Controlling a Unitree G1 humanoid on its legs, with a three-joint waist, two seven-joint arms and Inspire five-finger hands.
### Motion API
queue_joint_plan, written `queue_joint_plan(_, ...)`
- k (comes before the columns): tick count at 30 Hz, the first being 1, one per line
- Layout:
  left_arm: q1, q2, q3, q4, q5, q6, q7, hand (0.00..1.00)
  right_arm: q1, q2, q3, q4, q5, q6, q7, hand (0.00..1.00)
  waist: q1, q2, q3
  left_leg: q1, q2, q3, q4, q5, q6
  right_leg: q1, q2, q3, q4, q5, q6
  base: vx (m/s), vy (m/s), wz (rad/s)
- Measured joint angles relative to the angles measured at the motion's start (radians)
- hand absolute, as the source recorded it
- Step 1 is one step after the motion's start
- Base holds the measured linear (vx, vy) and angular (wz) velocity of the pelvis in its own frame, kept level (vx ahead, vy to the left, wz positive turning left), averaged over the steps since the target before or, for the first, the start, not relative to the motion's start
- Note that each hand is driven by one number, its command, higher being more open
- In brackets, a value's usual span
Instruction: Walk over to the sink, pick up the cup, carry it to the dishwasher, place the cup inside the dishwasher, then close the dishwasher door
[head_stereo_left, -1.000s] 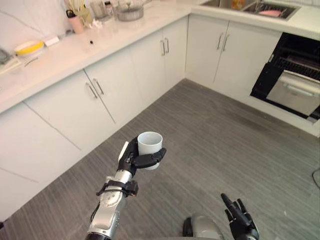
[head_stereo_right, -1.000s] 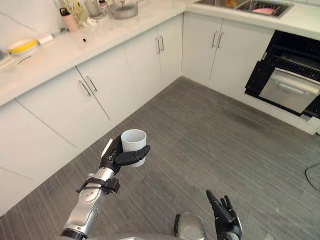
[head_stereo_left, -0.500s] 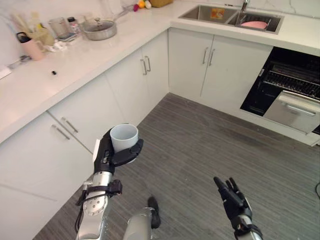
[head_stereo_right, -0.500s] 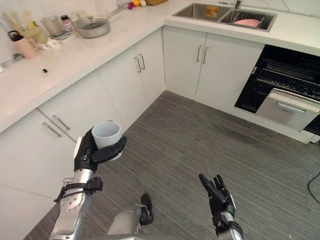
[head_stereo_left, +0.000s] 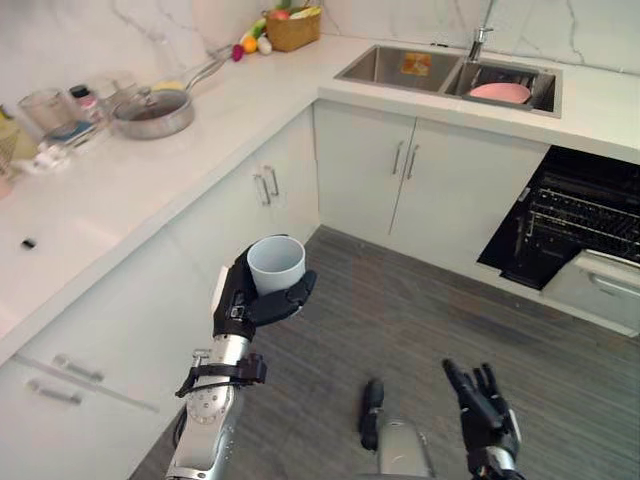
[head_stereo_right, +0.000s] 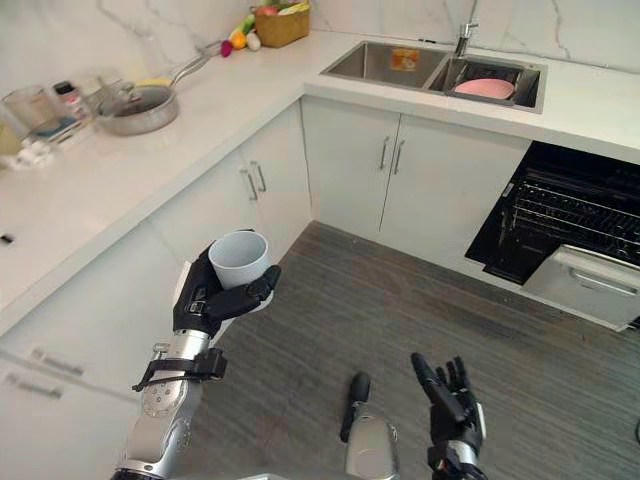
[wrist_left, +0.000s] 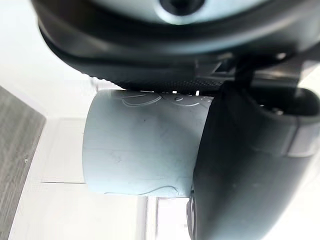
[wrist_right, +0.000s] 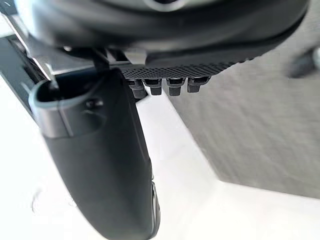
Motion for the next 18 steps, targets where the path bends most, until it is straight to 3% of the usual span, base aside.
queue_joint_plan(1, -0.013, -0.001, -0.021, 0.02, -0.018, -0.017, -0.03, 0.0, -0.01, 0.002, -0.021, -0.005, 0.007, -0.001, -0.028, 1.0, 0.007, 0.024, -0.01, -0.012, 0.042, 0.01, 0.095, -0.007, -0.006, -0.01, 0.026, 0.003, 0.067, -0.076, -0.041, 0.73, -0.276, -0.32)
queue_joint_plan(3, -0.034, -0.002, -0.065, 0.032, -0.038, -0.021, -0.075, 0.0, -0.005, 0.016, -0.041, -0.071, 0.027, -0.001, -0.06, 1.0, -0.002, 0.025, -0.004, -0.077, 0.111, 0.009, 0.335, 0.025, -0.009, 0.016, 0.047, -0.008, 0.134, -0.165, -0.061, 0.58, -0.243, -0.19)
queue_joint_plan(4, -0.039, -0.009, -0.088, 0.031, -0.04, -0.026, -0.102, 0.0, 0.01, 0.027, -0.064, -0.126, 0.039, -0.007, -0.065, 1.0, 0.0, 0.027, 0.004, -0.107, 0.145, 0.0, 0.475, 0.086, -0.021, 0.044, 0.066, -0.005, 0.168, -0.213, -0.067, 0.53, -0.189, -0.46)
queue_joint_plan(5, -0.034, -0.021, -0.128, 0.031, -0.04, -0.039, -0.13, 0.0, 0.019, 0.026, -0.104, -0.193, 0.044, -0.025, -0.062, 1.0, 0.009, 0.04, 0.007, -0.174, 0.196, -0.04, 0.7, 0.296, -0.032, 0.098, 0.108, 0.024, 0.191, -0.283, -0.071, 0.75, -0.207, -0.87)
queue_joint_plan(6, -0.039, -0.029, -0.155, 0.026, -0.04, -0.039, -0.141, 0.0, 0.011, 0.017, -0.124, -0.224, 0.043, -0.053, -0.057, 1.0, 0.017, 0.044, 0.004, -0.258, 0.208, -0.092, 0.879, 0.33, -0.076, 0.139, 0.141, 0.052, 0.185, -0.32, -0.079, 0.63, -0.131, -0.94)
queue_joint_plan(8, -0.051, -0.029, -0.176, 0.018, -0.04, -0.039, -0.151, 0.0, 0.002, 0.02, -0.14, -0.249, 0.043, -0.072, -0.056, 1.0, 0.014, 0.043, 0.006, -0.345, 0.225, -0.101, 1.009, 0.288, -0.048, 0.189, 0.163, 0.07, 0.169, -0.344, -0.09, 0.49, -0.043, -0.62)
queue_joint_plan(9, -0.057, -0.03, -0.185, 0.007, -0.041, -0.039, -0.165, 0.0, -0.002, 0.018, -0.143, -0.28, 0.039, -0.087, -0.054, 1.0, 0.012, 0.029, 0.014, -0.413, 0.234, -0.07, 1.027, 0.225, 0.018, 0.266, 0.177, 0.108, 0.128, -0.351, -0.088, 0.53, -0.04, -0.65)
queue_joint_plan(11, -0.057, -0.03, -0.186, -0.002, -0.052, -0.038, -0.164, 0.0, -0.003, 0.012, -0.134, -0.308, 0.031, -0.091, -0.053, 1.0, 0.018, 0.018, 0.016, -0.449, 0.232, -0.029, 0.921, 0.183, 0.052, 0.323, 0.181, 0.159, 0.08, -0.351, -0.087, 0.51, -0.017, -0.87)
queue_joint_plan(12, -0.056, -0.03, -0.185, -0.021, -0.07, -0.037, -0.161, 0.0, -0.012, 0.005, -0.121, -0.335, 0.007, -0.095, -0.06, 1.0, 0.027, 0.018, 0.015, -0.47, 0.214, -0.019, 0.761, 0.157, 0.052, 0.355, 0.184, 0.208, 0.043, -0.347, -0.081, 0.51, 0.042, -1.32)
queue_joint_plan(13, -0.055, -0.028, -0.176, -0.051, -0.081, -0.037, -0.152, 0.0, -0.03, -0.012, -0.093, -0.36, -0.032, -0.096, -0.074, 1.0, 0.036, 0.016, 0.014, -0.477, 0.166, -0.06, 0.519, 0.15, 0.039, 0.373, 0.185, 0.275, 0.021, -0.347, -0.078, 0.5, 0.109, -1.82)
queue_joint_plan(14, -0.051, -0.024, -0.166, -0.08, -0.081, -0.038, -0.143, 0.0, -0.046, -0.031, -0.056, -0.371, -0.072, -0.096, -0.094, 1.0, 0.059, 0.015, 0.013, -0.476, 0.11, -0.154, 0.286, 0.162, 0.019, 0.377, 0.188, 0.354, 0.007, -0.348, -0.076, 0.49, 0.145, -1.71)
queue_joint_plan(15, -0.05, -0.026, -0.16, -0.093, -0.081, -0.038, -0.14, 0.0, -0.058, -0.037, -0.043, -0.374, -0.092, -0.095, -0.102, 1.0, 0.069, 0.015, 0.013, -0.48, 0.092, -0.192, 0.199, 0.177, -0.003, 0.38, 0.19, 0.387, 0.001, -0.349, -0.074, 0.47, 0.201, -1.76)
queue_joint_plan(16, -0.048, -0.025, -0.153, -0.114, -0.081, -0.038, -0.138, 0.0, -0.08, -0.044, -0.026, -0.376, -0.132, -0.095, -0.122, 1.0, 0.079, 0.016, 0.013, -0.494, 0.069, -0.23, 0.079, 0.224, -0.042, 0.395, 0.191, 0.441, -0.008, -0.359, -0.05, 0.47, 0.246, -1.47)
queue_joint_plan(17, -0.045, -0.026, -0.145, -0.123, -0.081, -0.038, -0.145, 0.0, -0.083, -0.052, -0.025, -0.376, -0.158, -0.094, -0.143, 1.0, 0.078, 0.018, 0.012, -0.501, 0.052, -0.23, 0.008, 0.304, -0.043, 0.424, 0.188, 0.469, -0.011, -0.385, -0.004, 0.48, 0.264, -1.36)
queue_joint_plan(18, -0.039, -0.026, -0.141, -0.127, -0.081, -0.039, -0.149, 0.0, -0.081, -0.059, -0.025, -0.376, -0.163, -0.094, -0.152, 1.0, 0.077, 0.024, 0.008, -0.498, 0.046, -0.23, -0.019, 0.355, -0.037, 0.437, 0.189, 0.477, -0.01, -0.399, 0.018, 0.5, 0.314, -1.4)
